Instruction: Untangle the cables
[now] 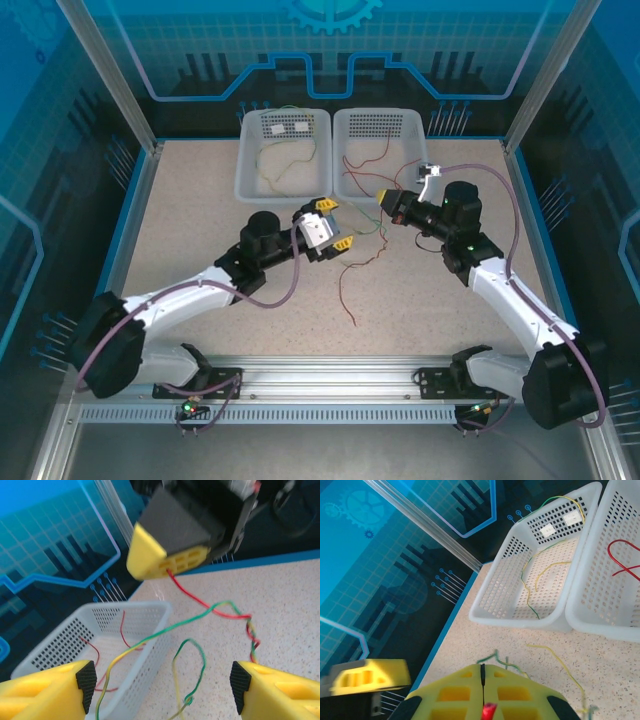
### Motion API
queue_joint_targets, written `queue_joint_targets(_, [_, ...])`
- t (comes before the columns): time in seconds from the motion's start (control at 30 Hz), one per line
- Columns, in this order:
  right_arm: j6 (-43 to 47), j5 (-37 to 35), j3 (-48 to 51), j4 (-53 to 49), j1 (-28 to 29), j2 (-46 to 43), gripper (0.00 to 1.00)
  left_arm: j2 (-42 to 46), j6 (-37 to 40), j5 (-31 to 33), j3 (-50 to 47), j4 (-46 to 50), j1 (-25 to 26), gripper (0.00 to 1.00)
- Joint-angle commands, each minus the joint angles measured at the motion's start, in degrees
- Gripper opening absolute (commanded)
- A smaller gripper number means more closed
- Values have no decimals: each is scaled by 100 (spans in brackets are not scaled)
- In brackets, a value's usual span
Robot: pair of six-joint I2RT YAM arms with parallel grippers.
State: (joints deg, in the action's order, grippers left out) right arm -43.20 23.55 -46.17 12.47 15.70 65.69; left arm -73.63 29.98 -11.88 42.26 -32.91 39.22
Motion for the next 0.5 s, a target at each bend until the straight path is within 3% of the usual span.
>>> queue_joint_targets(0.0, [114,75,-93,113,3,17,0,229,86,-207,-17,-6,19,75])
queue_joint_targets(0.2, [222,206,-147,154,95,84,0,-262,742,-186,415,413,12,89])
queue_joint_targets(0.47, [235,384,-101,266,130,-42,0,-1143,1240,-354,1157,803,-7,94])
